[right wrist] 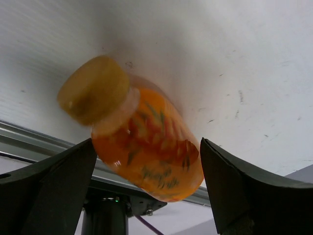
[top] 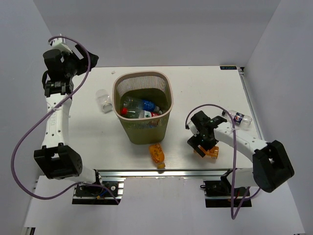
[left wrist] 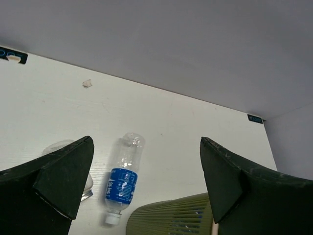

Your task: Put the plastic bottles in the bin

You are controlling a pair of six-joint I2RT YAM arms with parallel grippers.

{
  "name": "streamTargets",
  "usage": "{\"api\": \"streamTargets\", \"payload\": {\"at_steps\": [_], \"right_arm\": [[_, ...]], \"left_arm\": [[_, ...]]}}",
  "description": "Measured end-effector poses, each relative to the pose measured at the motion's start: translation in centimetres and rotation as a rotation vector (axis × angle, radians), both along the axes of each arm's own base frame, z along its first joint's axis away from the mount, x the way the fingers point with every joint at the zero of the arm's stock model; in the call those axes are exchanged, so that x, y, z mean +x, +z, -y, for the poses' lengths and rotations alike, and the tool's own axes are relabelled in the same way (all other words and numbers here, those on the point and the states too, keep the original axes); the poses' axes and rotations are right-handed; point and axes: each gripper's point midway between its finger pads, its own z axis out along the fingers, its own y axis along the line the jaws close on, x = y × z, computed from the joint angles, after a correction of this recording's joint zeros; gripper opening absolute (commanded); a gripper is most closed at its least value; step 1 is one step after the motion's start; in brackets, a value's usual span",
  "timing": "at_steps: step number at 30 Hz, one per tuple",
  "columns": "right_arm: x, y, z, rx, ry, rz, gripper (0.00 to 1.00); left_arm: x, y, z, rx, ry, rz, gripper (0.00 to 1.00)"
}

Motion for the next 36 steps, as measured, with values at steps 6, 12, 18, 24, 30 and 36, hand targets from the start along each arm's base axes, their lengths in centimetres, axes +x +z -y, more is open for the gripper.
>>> {"api": "streamTargets", "payload": {"at_steps": [6, 12, 18, 24, 30, 36], "right_arm": [[-1.7, -3.0, 1.4, -0.101, 0.031, -0.143, 0.80], [-0.9, -2.7, 1.6, -0.119, 0.047, -0.111, 0.59], [5.2, 4.3, -1.0, 0.045, 0.013, 0.281, 0.47], [10.3, 20.6, -5.7, 0.504, -0.018, 0.852, 0.42], [8.4, 35.3, -12.4, 0.969, 0.293, 1.079, 0.42], [6.7, 41.3, -20.6, 1.242, 0.680, 0.987, 0.52]], "left_arm": [[0.8, -4.8, -1.1, -0.040, 0.047, -0.102, 0.98], [0.7, -7.4, -1.8, -0.065, 0.108, -0.148, 0.98], [-0.5, -9.3, -2.9, -0.089, 0.199, -0.176, 0.98], [-1.7, -13.1, -3.5, -0.120, 0.268, -0.256, 0.98], [-2.8, -16.9, -4.5, -0.095, 0.329, -0.344, 0.98], [-2.6, -17.6, -4.9, -0.058, 0.332, -0.352, 0.98]]}}
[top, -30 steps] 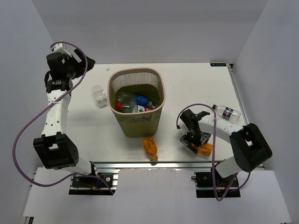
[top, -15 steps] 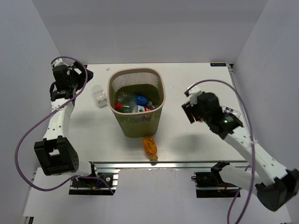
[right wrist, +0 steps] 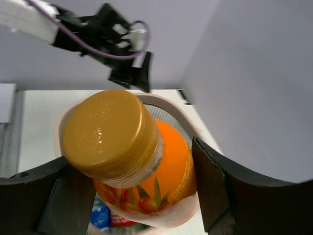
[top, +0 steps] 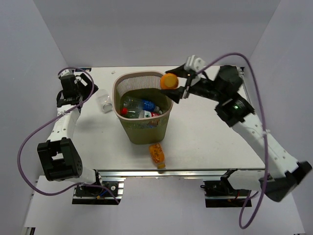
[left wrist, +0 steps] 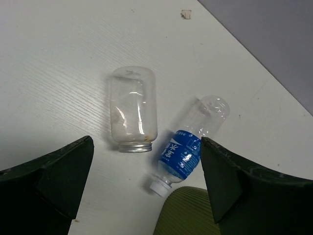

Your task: Put the plastic bottles in the bin

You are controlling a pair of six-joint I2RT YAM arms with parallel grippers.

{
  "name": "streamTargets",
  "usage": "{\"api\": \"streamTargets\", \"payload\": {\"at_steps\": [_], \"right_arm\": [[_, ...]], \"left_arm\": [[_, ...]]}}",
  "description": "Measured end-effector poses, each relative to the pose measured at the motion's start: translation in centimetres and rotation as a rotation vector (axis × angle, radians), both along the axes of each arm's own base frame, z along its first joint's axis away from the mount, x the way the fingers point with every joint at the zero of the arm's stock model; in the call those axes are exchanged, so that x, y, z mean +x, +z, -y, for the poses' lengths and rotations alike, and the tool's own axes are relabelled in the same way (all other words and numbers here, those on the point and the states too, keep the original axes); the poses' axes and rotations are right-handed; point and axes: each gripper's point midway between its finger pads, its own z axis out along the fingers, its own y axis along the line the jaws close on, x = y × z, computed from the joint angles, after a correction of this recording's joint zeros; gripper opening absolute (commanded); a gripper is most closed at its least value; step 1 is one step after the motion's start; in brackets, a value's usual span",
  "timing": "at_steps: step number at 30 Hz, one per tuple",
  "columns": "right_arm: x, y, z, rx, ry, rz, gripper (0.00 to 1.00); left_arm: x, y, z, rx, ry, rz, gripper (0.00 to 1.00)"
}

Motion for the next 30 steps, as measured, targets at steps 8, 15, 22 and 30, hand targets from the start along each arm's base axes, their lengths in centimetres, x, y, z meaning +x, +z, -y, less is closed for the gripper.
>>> {"api": "streamTargets", "payload": {"at_steps": [8, 15, 22, 30], "right_arm": [[2.1, -7.8, -6.9, -0.126, 0.156, -0.173, 0.89], [2.7, -8.5, -6.8, -0.155, 0.124, -0.187, 0.89], [3.0, -4.1, -4.9, -0.074, 0.014, -0.105, 0.89], [5.0, -0.4, 2.0, 0.051, -0.302, -0.045, 0.89]], "left_arm": [[0.8, -5.2, -0.2, 0.011, -0.028, -0.124, 0.98], [1.3, -8.7, 0.0, 0.012, -0.066, -0.203, 0.98], [3.7, -10.9, 0.1, -0.008, -0.096, -0.231, 0.98], [5.9, -14.1, 0.6, -0.043, -0.136, -0.261, 0.98]]}}
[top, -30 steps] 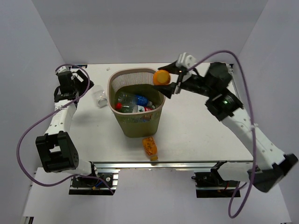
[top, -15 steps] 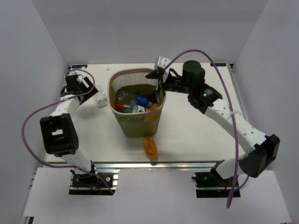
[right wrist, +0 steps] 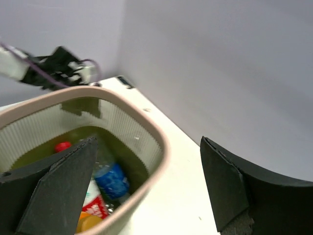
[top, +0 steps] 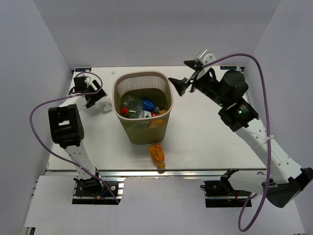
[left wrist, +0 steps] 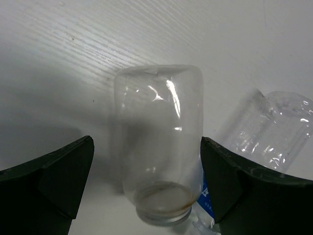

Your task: Put the plastic bottles in the bin

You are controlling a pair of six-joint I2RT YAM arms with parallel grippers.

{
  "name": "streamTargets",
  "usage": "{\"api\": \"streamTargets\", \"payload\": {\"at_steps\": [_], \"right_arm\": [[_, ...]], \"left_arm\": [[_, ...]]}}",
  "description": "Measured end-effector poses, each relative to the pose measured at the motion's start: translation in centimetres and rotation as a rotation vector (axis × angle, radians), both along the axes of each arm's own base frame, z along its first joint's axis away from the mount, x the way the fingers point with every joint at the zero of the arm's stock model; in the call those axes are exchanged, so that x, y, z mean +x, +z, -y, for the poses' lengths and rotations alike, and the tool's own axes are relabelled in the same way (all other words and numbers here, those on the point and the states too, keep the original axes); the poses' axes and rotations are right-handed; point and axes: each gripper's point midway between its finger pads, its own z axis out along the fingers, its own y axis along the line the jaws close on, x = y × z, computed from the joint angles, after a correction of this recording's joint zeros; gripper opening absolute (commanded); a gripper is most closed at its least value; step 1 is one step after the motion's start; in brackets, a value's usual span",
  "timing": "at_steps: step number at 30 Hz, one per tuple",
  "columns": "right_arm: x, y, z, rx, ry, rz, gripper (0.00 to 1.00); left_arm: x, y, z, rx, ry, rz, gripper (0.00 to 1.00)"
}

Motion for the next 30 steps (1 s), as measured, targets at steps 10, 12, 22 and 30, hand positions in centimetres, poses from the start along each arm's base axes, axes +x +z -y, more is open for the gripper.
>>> {"api": "streamTargets", "payload": {"at_steps": [10, 12, 22, 30], "right_arm": [[6.9, -6.4, 12.9, 0.143, -0.451, -0.234, 0.89], [7.6, -9.0, 14.5, 0.158, -0.514, -0.299, 0.89], [7.6, -22.5, 18.7, 0.186, -0.715, -0.619, 0.89], [8.2, -26.6, 18.9, 0.149, -0.739, -0.727, 0.89]], "left_arm": [[2.7, -2.1, 0.9, 0.016, -0.015, -0.030, 0.65], [2.7, -2.1, 0.8, 0.021, -0.012, -0.035, 0.57], [1.2, 2.0, 0.2, 0.056, 0.023, -0.023, 0.42], [-2.0, 27.2, 2.4, 0.079, -0.040, 0.523, 0.50]]}}
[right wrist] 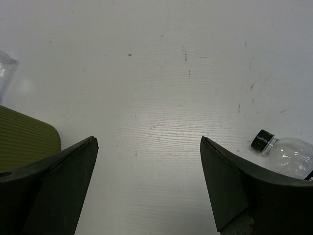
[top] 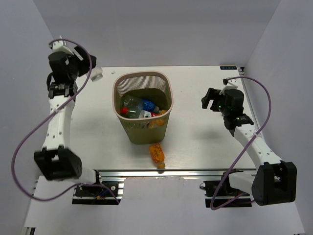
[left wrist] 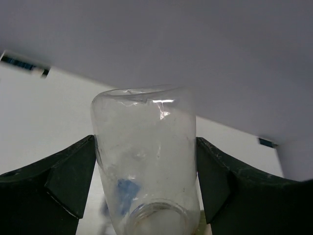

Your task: Put the plastic bottles in the bin

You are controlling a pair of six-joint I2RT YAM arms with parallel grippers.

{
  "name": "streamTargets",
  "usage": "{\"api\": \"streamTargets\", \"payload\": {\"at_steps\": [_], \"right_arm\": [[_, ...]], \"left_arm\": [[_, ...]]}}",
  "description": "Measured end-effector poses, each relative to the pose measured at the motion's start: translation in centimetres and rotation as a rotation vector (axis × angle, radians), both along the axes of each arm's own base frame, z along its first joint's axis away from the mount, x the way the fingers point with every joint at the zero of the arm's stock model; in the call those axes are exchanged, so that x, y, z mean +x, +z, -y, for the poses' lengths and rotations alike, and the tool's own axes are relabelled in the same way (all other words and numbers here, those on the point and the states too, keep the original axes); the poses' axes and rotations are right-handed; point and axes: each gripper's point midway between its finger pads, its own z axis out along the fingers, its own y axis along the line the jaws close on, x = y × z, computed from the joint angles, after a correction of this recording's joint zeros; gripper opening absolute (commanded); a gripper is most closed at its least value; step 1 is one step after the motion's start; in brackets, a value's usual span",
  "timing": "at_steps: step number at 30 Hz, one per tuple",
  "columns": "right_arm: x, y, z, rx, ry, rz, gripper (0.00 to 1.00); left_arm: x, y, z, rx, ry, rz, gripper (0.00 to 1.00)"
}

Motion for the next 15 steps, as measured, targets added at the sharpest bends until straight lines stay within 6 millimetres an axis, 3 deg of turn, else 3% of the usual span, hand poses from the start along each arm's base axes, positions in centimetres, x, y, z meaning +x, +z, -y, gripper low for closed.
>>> {"api": "streamTargets", "payload": {"at_steps": [2, 4, 7, 11, 15], "right_arm": [[-0.2, -0.2, -0.3, 0.000, 0.020, -0.001, 0.89], [-0.5, -0.6, -0.4, -0.009, 0.042, -0.005, 0.89], [-1.2, -1.4, -0.3, -0.029, 0.055, -0.015, 0.89], [-1.3, -1.7, 0.7, -0.039, 0.034, -0.021, 0.89], [-1.2, -1.9, 1.9, -0.056, 0.013, -0.024, 0.90]], "left_arm": [[-2.2, 6.6, 2.3, 0.029, -0.064, 0.164, 0.51], [-4.8, 11.5, 6.4, 0.055, -0.170, 0.293, 0.51], [-8.6, 15.1, 13.6, 0.063, -0.409, 0.410, 0.51], [-10.7, 14.3, 19.1, 0.062, -0.606, 0.412, 0.53], [-10.6, 9.5, 22.6, 0.072, -0.695, 0.309, 0.69]]}}
